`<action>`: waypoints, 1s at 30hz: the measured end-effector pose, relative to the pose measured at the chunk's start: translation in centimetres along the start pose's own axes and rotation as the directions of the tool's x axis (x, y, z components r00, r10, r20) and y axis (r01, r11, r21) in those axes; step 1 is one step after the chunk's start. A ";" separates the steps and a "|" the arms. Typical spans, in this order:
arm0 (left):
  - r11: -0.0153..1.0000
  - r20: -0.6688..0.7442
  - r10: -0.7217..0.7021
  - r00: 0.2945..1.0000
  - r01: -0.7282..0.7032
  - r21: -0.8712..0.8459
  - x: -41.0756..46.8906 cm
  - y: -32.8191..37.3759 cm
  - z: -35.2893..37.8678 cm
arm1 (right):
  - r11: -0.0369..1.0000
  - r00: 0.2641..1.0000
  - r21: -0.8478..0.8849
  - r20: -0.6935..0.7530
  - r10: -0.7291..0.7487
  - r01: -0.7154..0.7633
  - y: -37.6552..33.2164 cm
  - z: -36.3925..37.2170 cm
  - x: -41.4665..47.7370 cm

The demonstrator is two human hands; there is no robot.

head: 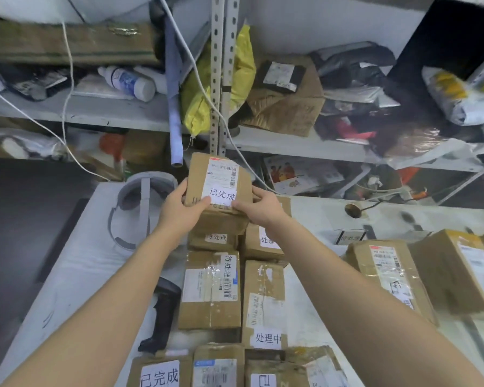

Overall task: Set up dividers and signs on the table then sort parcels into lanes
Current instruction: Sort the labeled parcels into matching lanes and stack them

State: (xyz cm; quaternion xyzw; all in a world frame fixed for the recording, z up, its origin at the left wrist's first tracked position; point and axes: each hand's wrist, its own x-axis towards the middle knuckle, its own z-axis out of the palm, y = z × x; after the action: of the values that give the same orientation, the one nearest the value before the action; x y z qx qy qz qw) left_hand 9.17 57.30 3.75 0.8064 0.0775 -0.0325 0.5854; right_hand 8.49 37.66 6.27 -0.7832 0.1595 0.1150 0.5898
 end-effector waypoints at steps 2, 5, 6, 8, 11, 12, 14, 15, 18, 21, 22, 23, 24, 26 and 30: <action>0.999 0.005 0.035 0.999 -0.036 0.005 -0.5 1.8 0.5 | 1.000 1.000 0.011 -0.011 -0.014 0.014 -0.8 -1.7 -1.1; 0.995 -0.010 0.098 0.995 -0.097 0.038 -2.0 4.7 2.1 | 0.998 0.998 0.026 -0.035 -0.056 0.057 -1.7 -4.9 -3.1; 0.992 -0.006 0.121 0.993 -0.121 0.045 -2.7 5.6 2.9 | 0.997 0.996 0.028 -0.049 -0.076 0.077 -1.8 -6.2 -3.9; 0.985 -0.007 0.163 0.987 -0.162 0.051 -4.3 7.7 4.8 | 0.994 0.991 0.029 -0.079 -0.107 0.110 -1.8 -9.1 -5.6; 0.978 -0.033 0.204 0.978 -0.202 0.058 -7.2 10.6 8.2 | 0.989 0.983 0.025 -0.121 -0.141 0.145 -1.3 -13.8 -8.4; 0.974 -0.034 0.220 0.975 -0.217 0.064 -8.4 11.5 9.5 | 0.988 0.979 0.032 -0.139 -0.147 0.153 -1.0 -15.4 -9.4; 0.967 -0.018 0.242 0.970 -0.240 0.081 -10.9 13.0 12.4 | 0.984 0.972 0.039 -0.165 -0.167 0.175 0.1 -19.1 -11.6; 0.965 -0.003 0.249 0.969 -0.248 0.085 -12.1 13.8 14.2 | 0.982 0.969 0.033 -0.175 -0.177 0.185 0.7 -21.1 -12.8; 0.963 0.065 0.258 0.964 -0.262 0.064 -16.2 16.2 19.9 | 0.980 0.958 0.009 -0.216 -0.191 0.197 2.9 -27.6 -16.4; 0.952 0.102 0.302 0.948 -0.306 0.027 -20.5 18.7 25.8 | 0.975 0.947 0.011 -0.243 -0.211 0.220 5.1 -34.5 -20.0; 0.948 0.105 0.315 0.943 -0.319 0.019 -21.8 19.5 27.7 | 0.972 0.939 0.008 -0.258 -0.226 0.236 5.8 -36.7 -21.1; 0.946 0.110 0.322 0.940 -0.325 0.010 -23.1 20.5 29.5 | 0.968 0.932 0.009 -0.274 -0.239 0.251 6.6 -38.9 -22.1; 0.944 0.120 0.326 0.938 -0.329 0.003 -24.3 21.4 31.5 | 0.965 0.924 0.016 -0.292 -0.247 0.263 7.3 -41.1 -23.1; 0.943 0.150 0.329 0.932 -0.331 -0.010 -26.5 23.1 35.1 | 0.963 0.914 0.028 -0.323 -0.246 0.269 8.7 -45.2 -24.8; 0.935 0.228 0.352 0.908 -0.350 -0.049 -30.0 25.7 41.7 | 0.970 0.922 0.057 -0.330 -0.205 0.236 11.1 -52.6 -27.4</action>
State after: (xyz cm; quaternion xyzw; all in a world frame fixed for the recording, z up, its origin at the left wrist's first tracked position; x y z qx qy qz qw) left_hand -14.59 7.38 19.15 0.7958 -0.1378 -0.0211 0.5893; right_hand -21.51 -12.53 21.12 -0.7753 0.1696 -0.0890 0.6018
